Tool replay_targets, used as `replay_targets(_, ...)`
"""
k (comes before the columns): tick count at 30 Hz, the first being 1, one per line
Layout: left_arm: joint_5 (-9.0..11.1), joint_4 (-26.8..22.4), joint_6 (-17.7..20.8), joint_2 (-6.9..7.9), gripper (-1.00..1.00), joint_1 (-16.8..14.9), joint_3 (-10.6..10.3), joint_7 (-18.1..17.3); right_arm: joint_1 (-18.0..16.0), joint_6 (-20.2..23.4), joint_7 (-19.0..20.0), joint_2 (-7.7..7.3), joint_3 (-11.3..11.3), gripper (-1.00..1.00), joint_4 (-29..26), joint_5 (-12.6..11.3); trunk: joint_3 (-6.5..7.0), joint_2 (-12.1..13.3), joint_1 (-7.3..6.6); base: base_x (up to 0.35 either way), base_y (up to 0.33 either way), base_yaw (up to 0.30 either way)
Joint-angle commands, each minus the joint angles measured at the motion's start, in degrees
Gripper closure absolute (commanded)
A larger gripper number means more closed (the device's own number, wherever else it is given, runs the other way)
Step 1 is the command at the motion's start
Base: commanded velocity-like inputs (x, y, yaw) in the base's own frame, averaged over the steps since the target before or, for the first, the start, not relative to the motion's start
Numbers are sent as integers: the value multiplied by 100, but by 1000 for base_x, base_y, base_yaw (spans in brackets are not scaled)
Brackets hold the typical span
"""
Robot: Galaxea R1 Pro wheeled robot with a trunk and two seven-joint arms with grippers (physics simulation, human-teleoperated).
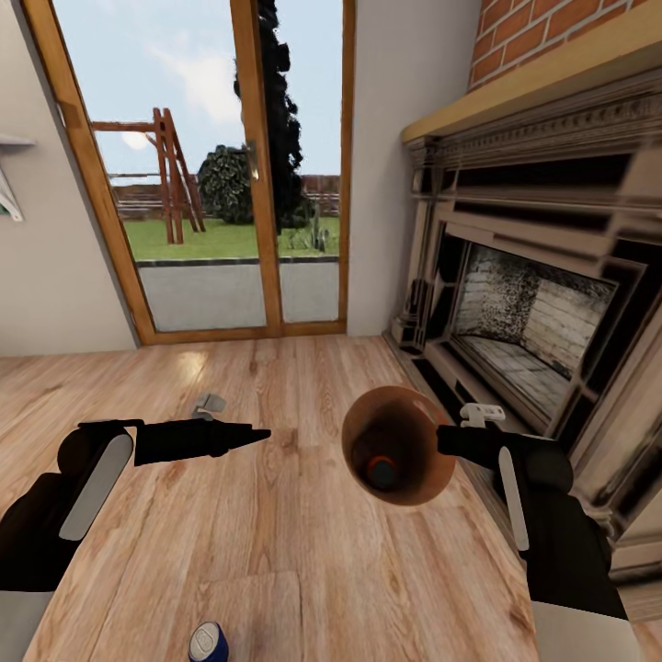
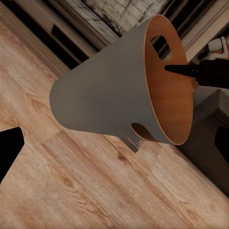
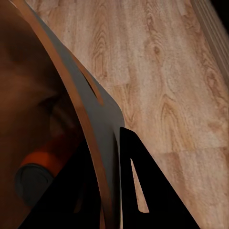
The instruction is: Put the three can of soda from the living room inside the tash can in the kitchen.
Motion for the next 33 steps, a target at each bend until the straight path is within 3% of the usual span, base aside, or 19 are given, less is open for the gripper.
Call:
replay_targets(1,1,0,1,1,-100,0,0,-1,-2,14,48,3,-2,100,-2,-147,-3,-1,-1,1,0,38)
replay_targets(16,0,0,-3,5,-100,-1,0,-13,-2,2,231,-2,-51,100,-2,-143,-125,-1,-1,0,0,61)
replay_targets(23,49,47,-291,17,-100,0,0,-27,-2,7,230,-6,-59,100,-2,-140,-188,-1,-1,0,0,27)
replay_targets(33,36,154,-338,34,-100,-1,-9,-29,-2,17,230,-11,-60,100,-2,-138,-277,-1,-1,0,0,1)
